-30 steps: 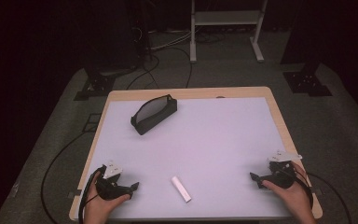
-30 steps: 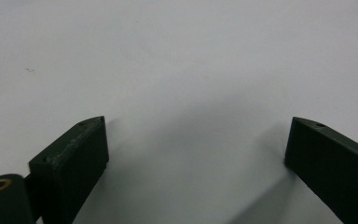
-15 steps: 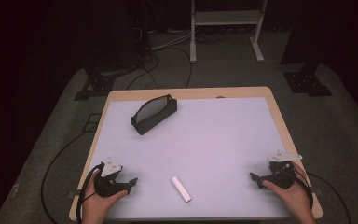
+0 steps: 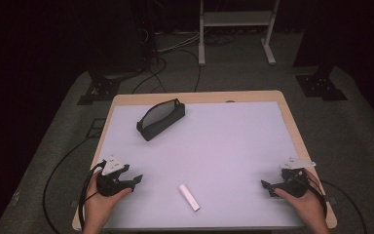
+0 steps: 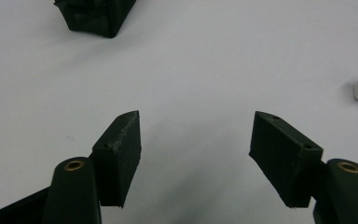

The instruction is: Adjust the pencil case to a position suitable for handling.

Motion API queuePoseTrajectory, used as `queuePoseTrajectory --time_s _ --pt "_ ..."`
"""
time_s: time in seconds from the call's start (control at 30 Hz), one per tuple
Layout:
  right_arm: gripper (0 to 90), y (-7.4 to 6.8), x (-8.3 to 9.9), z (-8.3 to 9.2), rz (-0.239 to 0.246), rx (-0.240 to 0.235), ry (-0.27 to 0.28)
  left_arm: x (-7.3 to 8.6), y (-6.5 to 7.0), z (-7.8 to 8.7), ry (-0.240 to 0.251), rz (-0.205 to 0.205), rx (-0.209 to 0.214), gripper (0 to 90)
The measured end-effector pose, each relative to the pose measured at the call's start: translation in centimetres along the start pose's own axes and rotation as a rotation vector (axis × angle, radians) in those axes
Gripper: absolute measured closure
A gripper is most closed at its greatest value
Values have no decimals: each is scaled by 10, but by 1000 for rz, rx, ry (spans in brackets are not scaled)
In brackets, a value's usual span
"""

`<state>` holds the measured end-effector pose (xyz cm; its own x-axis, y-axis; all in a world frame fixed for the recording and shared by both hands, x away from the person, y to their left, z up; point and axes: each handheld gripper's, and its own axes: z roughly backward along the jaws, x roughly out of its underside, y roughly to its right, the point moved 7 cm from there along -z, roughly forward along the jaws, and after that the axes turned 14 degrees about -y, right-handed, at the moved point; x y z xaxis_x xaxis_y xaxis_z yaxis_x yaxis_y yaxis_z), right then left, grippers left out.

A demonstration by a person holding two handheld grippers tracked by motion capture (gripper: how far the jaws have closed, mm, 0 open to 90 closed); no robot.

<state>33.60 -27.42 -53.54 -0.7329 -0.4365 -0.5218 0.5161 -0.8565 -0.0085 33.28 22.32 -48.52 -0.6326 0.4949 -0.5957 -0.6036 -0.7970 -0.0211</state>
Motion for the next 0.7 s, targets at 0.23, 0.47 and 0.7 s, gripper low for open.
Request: queuePoseTrajectory --time_s 0.23,0.47,0.7 --pt "0 0 0 0 0 0 0 -13 -2 0 13 -10 0 392" --pt "0 0 0 0 0 0 0 -28 -6 -2 28 -16 2 432" --pt "0 0 0 0 -1 -1 -1 -40 -9 -4 38 -16 10 448"
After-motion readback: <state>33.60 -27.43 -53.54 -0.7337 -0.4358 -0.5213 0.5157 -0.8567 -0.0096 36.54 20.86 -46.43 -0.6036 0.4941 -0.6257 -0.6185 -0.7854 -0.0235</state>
